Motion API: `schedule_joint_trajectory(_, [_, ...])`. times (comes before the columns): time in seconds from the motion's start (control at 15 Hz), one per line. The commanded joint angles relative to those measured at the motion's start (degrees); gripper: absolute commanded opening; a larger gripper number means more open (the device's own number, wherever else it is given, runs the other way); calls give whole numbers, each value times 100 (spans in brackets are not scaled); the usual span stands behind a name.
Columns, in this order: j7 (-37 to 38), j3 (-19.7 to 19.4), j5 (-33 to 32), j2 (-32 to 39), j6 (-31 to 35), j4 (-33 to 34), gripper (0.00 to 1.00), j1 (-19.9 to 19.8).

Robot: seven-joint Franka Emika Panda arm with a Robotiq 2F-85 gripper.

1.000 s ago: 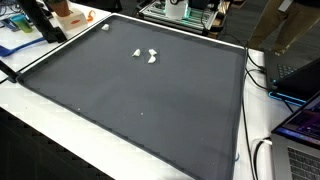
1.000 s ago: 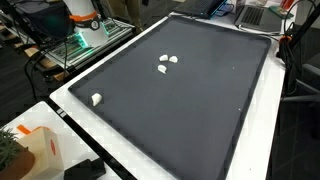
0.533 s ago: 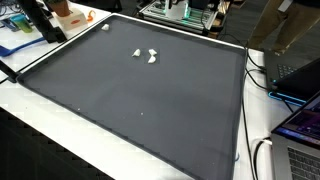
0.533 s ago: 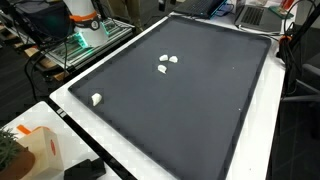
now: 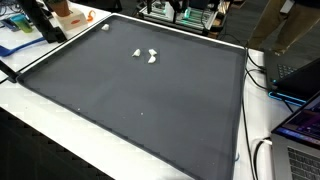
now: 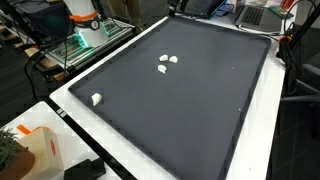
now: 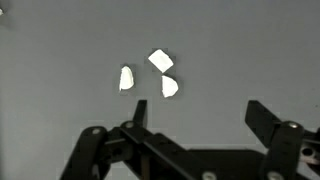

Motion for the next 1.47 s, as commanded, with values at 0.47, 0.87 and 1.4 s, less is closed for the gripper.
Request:
schedule_joint_trajectory(0.47, [-816,-66,-930,1165,-817,1098,100,291])
schedule_joint_trajectory(0.87, [-1541,-106,-861,1928,-1545,1922,100,274])
schedule_joint_trajectory(1.4, [-1308,-220,-814,2347,-1812,2408,100,322])
